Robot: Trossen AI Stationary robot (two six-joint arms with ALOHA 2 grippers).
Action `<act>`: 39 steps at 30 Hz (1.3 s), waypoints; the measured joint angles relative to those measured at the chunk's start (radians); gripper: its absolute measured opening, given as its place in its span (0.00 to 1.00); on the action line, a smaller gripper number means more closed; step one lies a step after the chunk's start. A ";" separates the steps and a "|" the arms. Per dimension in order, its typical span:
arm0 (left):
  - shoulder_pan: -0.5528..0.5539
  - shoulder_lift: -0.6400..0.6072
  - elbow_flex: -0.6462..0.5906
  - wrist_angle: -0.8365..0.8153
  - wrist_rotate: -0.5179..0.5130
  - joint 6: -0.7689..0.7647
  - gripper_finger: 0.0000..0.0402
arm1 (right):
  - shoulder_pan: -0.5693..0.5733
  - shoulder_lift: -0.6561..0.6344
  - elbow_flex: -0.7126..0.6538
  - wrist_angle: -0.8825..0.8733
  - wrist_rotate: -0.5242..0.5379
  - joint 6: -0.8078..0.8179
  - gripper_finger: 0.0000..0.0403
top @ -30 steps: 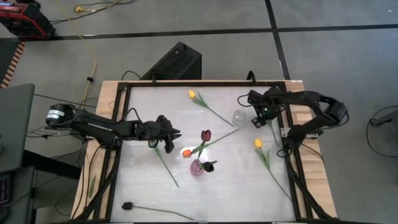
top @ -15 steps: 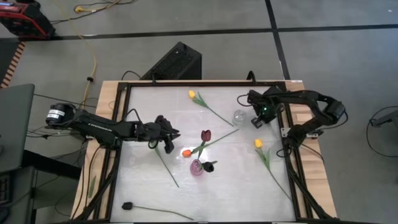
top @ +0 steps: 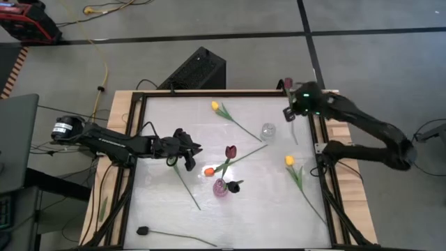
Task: Sort flowers into vase by color
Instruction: Put the red flower into the violet vase
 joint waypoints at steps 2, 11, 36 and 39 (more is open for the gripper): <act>0.000 0.000 0.000 0.007 -0.001 0.000 0.19 | 0.047 -0.096 0.008 0.086 -0.042 0.007 0.04; 0.000 0.000 0.000 0.035 -0.078 0.013 0.19 | 0.479 -0.336 0.009 0.555 -0.233 0.003 0.05; 0.000 0.000 0.000 0.087 -0.072 0.059 0.19 | 1.372 0.200 0.010 1.174 0.187 -0.426 0.05; 0.000 0.000 0.000 0.088 -0.072 0.059 0.19 | 1.394 0.303 0.010 1.240 0.186 -0.497 0.05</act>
